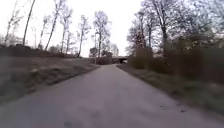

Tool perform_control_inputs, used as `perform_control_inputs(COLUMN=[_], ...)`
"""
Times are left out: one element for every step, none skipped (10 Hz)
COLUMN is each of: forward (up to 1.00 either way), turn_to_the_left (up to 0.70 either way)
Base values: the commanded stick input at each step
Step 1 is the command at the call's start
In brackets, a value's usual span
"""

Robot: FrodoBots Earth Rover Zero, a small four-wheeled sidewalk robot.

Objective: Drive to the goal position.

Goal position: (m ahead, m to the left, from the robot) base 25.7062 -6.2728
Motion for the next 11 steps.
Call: perform_control_inputs(forward=[1.00, 1.00, 1.00, 1.00, 1.00, 1.00, 1.00, 1.00, 1.00, 1.00, 1.00], turn_to_the_left=[0.01, 0.01, 0.01, 0.01, 0.01, 0.01, 0.01, 0.01, 0.01, 0.01, 0.01])
